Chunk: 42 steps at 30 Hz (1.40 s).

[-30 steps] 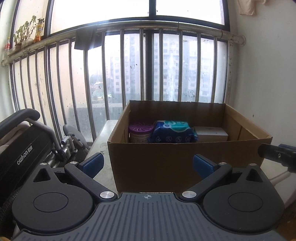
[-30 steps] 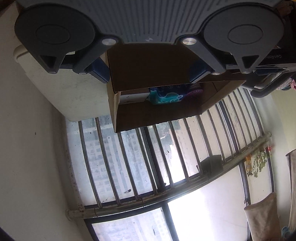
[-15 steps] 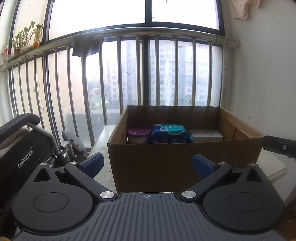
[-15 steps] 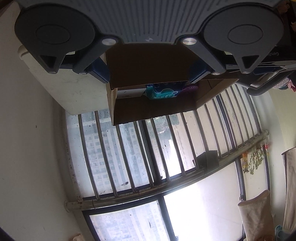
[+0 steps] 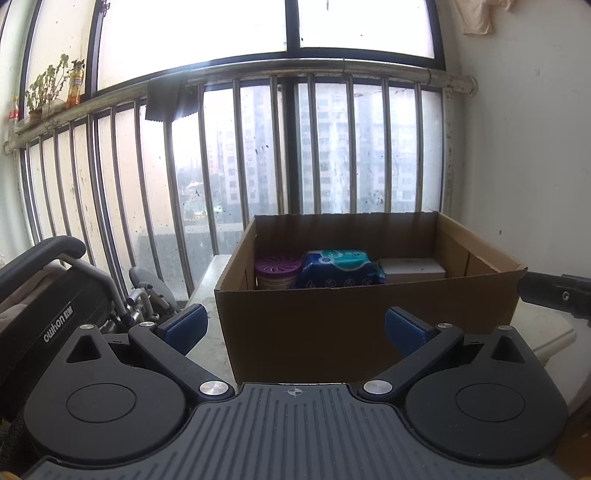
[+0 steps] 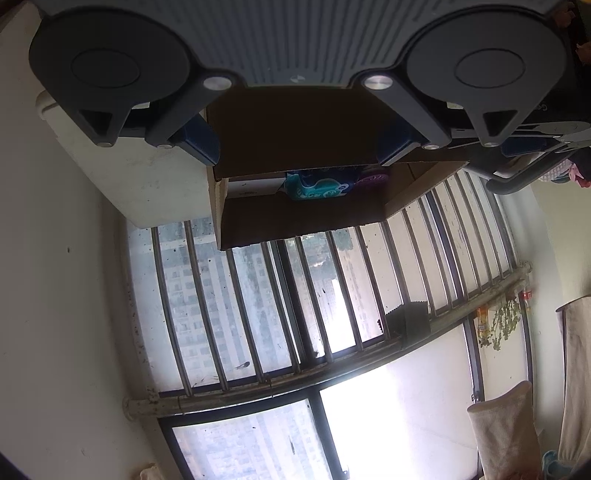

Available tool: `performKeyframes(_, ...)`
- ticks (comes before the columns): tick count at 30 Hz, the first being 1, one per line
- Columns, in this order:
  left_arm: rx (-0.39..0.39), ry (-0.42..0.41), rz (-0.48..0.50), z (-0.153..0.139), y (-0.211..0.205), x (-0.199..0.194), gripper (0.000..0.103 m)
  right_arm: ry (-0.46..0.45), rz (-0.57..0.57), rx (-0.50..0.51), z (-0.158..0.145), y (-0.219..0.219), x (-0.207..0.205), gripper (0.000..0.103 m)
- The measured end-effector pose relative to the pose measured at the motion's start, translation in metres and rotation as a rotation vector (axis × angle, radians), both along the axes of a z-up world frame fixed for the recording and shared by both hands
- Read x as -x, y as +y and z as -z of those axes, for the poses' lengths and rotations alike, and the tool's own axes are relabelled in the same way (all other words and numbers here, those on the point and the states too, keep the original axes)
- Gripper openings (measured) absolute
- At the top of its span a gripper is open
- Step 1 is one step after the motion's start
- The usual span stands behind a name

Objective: Organize objects

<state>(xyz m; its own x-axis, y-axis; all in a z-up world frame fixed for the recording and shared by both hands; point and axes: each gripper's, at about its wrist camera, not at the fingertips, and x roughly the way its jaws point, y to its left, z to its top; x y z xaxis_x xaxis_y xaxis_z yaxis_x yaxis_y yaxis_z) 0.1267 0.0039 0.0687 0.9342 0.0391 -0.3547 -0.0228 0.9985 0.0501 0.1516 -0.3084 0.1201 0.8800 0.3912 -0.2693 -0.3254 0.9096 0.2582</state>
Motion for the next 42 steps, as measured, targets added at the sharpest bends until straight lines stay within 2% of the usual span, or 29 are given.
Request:
performKeyframes(6, -0.029, -0.015, -0.019, -0.001, -0.002, 0.003, 0.103, 0.005, -0.004, 0.013, 0.001, 0.003, -0.002, 0.094)
performKeyframes(19, -0.001, -0.007, 0.001, 0.003, 0.004, 0.000, 0.103, 0.004, -0.016, 0.011, 0.000, 0.008, -0.001, 0.094)
performKeyframes(27, -0.018, -0.029, 0.001, 0.001, 0.001, 0.003, 0.103, 0.004, -0.023, 0.018, 0.001, 0.010, -0.002, 0.095)
performKeyframes(42, -0.025, -0.001, -0.004, 0.008, 0.002, -0.002, 0.103, 0.010, -0.029, 0.020, 0.003, 0.009, -0.006, 0.095)
